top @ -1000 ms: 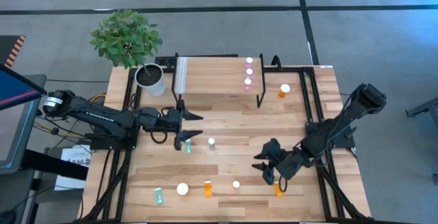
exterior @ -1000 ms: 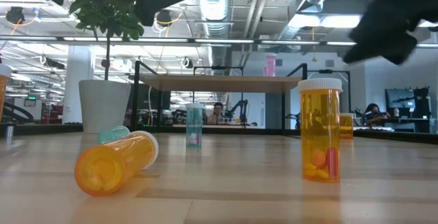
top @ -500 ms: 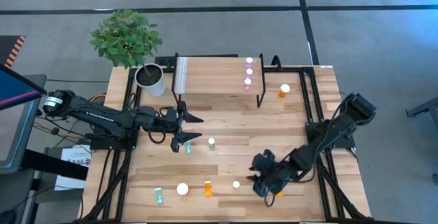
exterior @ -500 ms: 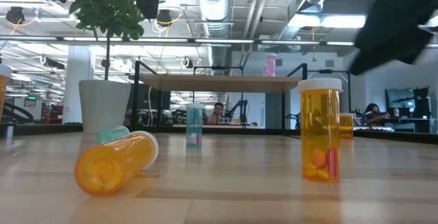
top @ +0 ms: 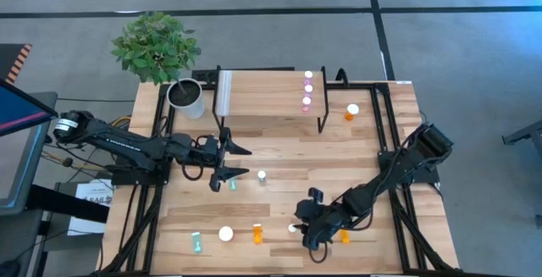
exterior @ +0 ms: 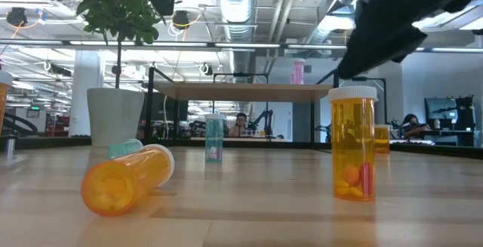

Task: Pick and place medicine bottles onto shelf by color
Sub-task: Put the middle orange pill bottle on the shelf

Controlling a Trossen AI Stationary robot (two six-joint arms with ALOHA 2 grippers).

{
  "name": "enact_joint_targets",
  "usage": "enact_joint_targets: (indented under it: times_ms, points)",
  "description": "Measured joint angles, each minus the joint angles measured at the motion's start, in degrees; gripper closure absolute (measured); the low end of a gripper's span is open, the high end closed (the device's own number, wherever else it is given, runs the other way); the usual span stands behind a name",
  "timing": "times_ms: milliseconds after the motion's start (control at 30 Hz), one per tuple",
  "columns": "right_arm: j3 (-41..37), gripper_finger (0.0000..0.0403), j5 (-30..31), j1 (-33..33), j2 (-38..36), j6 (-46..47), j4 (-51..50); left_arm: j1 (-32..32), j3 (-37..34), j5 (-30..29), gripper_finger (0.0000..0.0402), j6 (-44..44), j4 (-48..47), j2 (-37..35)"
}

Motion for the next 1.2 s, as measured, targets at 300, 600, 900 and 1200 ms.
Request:
enact_joint_targets:
  times_ms: [300,600,900,1200]
  points:
    - [-0.1,0.0198,0.5,1.5,1.2,-3.0,2.5,0.0,0.0,0.0,0.0157,0.0,0.1,0.0]
    - [-0.2,0.0198,0.5,1.6,4.7,-3.3,4.5,0.0,0.0,-0.1,0.0157,0.5,-0.3,0.0]
    - [-0.1,0.0198,0.9,1.5,4.7,-4.6,4.9,0.0,0.0,-0.5,0.0157,0.5,-0.4,0.0]
    - [-0.1,0.0198,5.1,4.9,4.4,1.5,1.5,-1.0,0.0,0.1,0.0157,0.5,-1.4,0.0]
